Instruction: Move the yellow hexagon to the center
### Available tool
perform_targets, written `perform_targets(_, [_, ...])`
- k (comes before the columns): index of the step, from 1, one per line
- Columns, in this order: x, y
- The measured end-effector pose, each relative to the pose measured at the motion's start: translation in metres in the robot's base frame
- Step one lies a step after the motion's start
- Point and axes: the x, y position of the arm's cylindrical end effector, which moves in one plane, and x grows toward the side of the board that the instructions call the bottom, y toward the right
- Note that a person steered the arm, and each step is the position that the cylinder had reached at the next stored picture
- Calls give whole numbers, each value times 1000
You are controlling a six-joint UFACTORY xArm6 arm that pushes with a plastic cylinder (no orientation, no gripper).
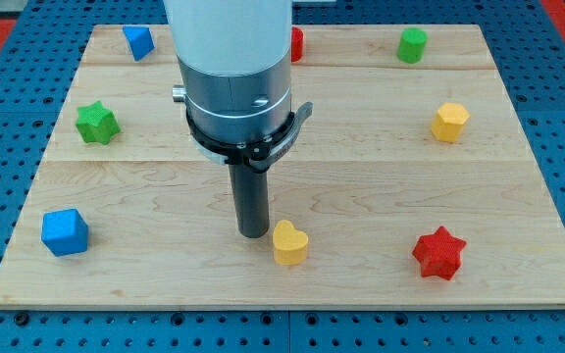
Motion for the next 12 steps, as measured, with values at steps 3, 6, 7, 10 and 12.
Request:
perform_targets(3, [-24, -11])
perform_targets(6, [-32, -11])
perform_targets(7, [-32, -10])
perform_targets(10, [-40, -13])
perform_targets(12, [-41, -13])
